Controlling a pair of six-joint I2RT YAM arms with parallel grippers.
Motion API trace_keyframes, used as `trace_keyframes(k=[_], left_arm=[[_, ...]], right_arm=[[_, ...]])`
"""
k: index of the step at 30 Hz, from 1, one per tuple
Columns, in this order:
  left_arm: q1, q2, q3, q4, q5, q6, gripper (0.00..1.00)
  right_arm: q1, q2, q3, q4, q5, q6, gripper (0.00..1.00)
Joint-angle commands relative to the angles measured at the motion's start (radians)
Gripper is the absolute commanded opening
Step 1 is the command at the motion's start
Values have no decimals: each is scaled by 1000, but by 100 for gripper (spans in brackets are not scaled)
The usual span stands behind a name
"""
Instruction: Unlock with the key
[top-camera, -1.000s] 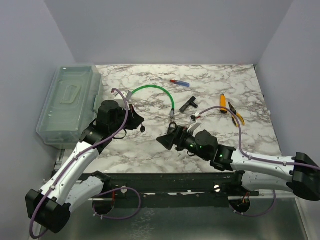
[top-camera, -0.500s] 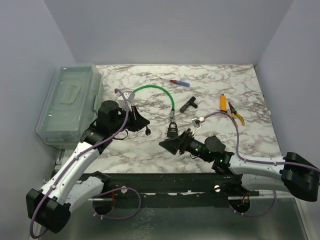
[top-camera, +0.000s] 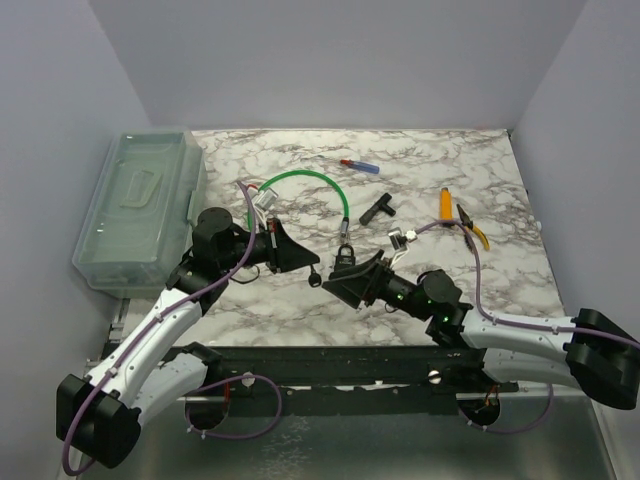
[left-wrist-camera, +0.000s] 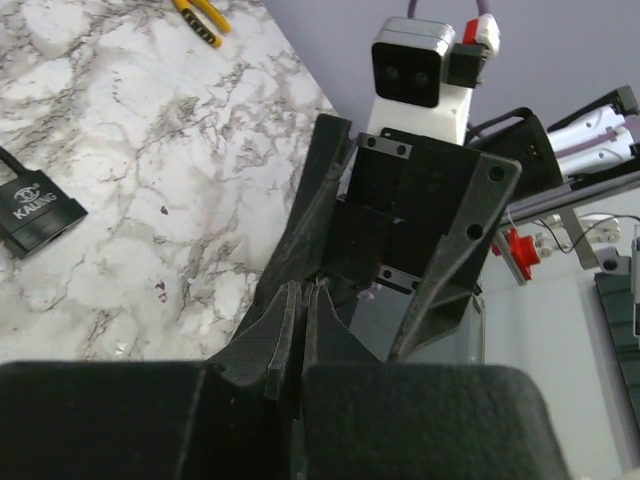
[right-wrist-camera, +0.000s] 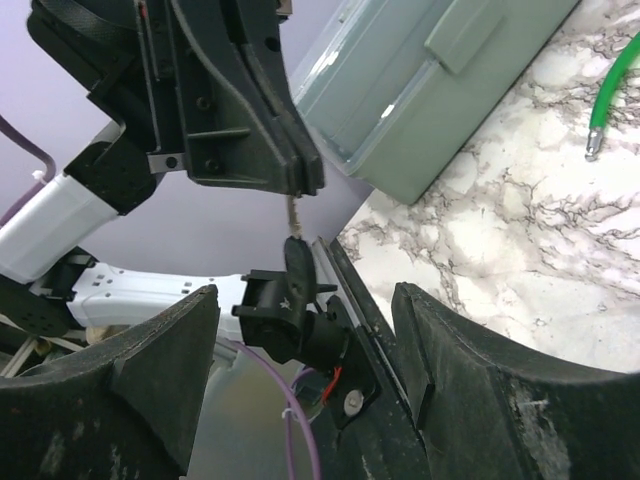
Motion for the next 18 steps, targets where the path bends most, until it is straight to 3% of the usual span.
trace_keyframes(k=[1,18], left_arm=[[5,-14,1,61,101,-9,0],[6,-11,3,39,66,6,0]], right_arm=[[-9,8,30,-56,-22,-52,75],[-15,136,140,-24,-178,-132,54]])
